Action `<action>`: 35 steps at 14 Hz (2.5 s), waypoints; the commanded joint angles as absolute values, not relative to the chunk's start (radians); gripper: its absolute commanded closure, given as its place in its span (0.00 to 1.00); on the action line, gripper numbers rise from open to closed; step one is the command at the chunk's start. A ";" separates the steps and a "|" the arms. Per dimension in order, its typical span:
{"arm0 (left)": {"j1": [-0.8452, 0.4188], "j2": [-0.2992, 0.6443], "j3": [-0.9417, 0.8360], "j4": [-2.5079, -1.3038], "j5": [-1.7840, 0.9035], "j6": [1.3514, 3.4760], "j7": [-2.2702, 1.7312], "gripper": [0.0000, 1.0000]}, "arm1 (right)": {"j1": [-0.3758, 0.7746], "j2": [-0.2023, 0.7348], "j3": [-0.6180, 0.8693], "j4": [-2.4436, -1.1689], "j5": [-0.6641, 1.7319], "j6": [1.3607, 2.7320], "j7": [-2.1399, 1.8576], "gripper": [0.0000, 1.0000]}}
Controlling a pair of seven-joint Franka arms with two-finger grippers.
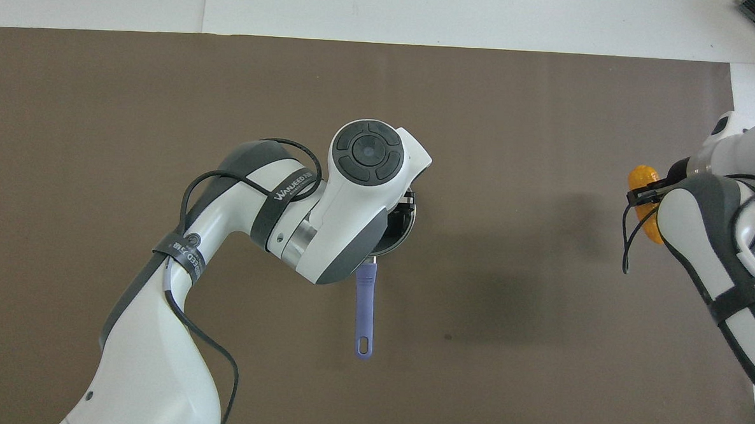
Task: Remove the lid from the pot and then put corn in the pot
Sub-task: 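Lift the lid with the left gripper while the right gripper lifts the corn, then carry the corn over the pot while the left gripper moves the lid aside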
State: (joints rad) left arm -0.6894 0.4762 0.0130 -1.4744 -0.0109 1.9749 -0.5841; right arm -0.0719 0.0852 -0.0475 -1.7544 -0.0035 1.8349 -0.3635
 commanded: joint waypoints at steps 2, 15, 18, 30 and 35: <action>-0.703 0.443 0.021 -1.511 -0.002 1.999 -0.600 0.65 | -0.080 0.037 -0.041 -1.736 0.012 1.750 -0.344 1.00; -0.531 0.299 0.037 -1.517 -0.005 1.873 -0.369 1.00 | 0.100 0.043 -0.005 -1.753 0.008 1.799 -0.155 1.00; -0.419 0.285 0.038 -1.522 -0.005 1.819 -0.192 1.00 | 0.139 0.086 0.023 -1.750 0.035 1.851 -0.102 1.00; -0.045 0.175 0.038 -1.844 -0.005 2.055 0.393 1.00 | 0.371 0.188 0.038 -1.695 0.196 1.990 -0.010 1.00; -0.009 0.181 0.038 -1.949 -0.005 2.179 0.433 1.00 | 0.452 0.394 0.040 -1.484 0.137 2.019 0.135 1.00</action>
State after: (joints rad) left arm -0.0293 0.2161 0.0506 -1.8734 -0.0090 2.1130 0.4174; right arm 0.4318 0.3029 0.0398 -1.5951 0.1714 2.0247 0.0777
